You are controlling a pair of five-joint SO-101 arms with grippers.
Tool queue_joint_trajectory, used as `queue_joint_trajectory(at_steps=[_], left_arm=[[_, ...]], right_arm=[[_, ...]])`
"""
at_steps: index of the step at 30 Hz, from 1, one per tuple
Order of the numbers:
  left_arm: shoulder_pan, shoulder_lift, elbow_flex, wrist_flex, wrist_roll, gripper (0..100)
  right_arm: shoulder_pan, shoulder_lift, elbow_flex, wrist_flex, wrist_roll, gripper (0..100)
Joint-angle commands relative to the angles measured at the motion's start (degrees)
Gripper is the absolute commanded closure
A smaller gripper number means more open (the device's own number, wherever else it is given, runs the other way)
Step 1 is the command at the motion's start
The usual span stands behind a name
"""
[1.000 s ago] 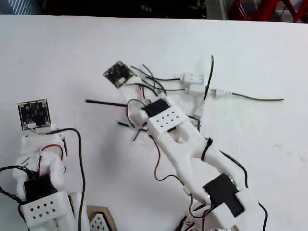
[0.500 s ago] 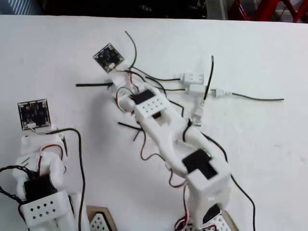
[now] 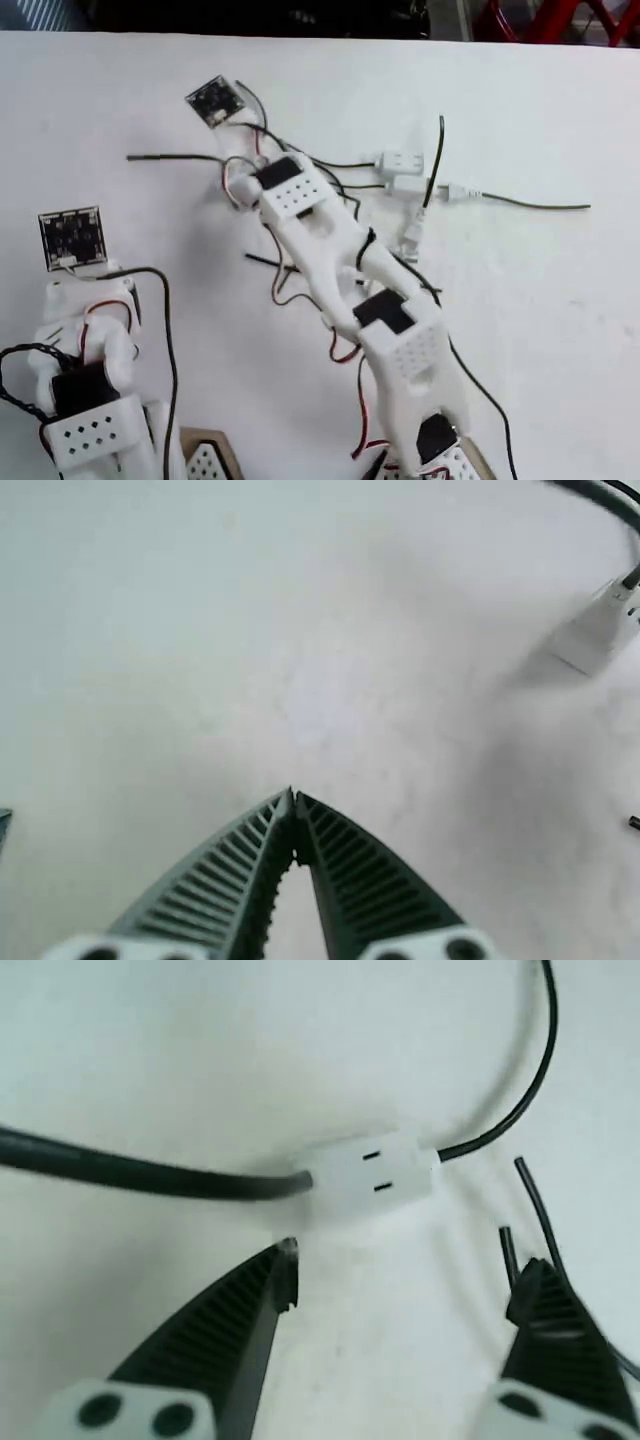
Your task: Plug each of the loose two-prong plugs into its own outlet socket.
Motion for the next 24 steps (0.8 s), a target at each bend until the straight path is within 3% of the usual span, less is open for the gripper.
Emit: queue_joint_trajectory(at_steps=[1,9,14,19,24], left_arm=[[-0.22,-0.57,-0.26,-1.41,0.0,98],[-0.22,-0.57,-0.26,-1.41,0.0,98],[-0.22,-0.57,-0.26,-1.41,0.0,98],[-0.13,-0.57,-0.18,-1.41,0.0,98],[-0.04,-0.57,-0.09,-1.41,0.09,98]], right_arm=[[-0.57,-9.54,-3.78,10.15,-0.35,67.0],[1.01,-22.99,-3.6,30.81,8.7,67.0],[7.08,-26.95,-3.6,40.84,10.64,67.0],[16.48,-25.1,-1.32,42.33,10.64,67.0],[18.77,-20.44,2.37,42.24,10.11,67.0]])
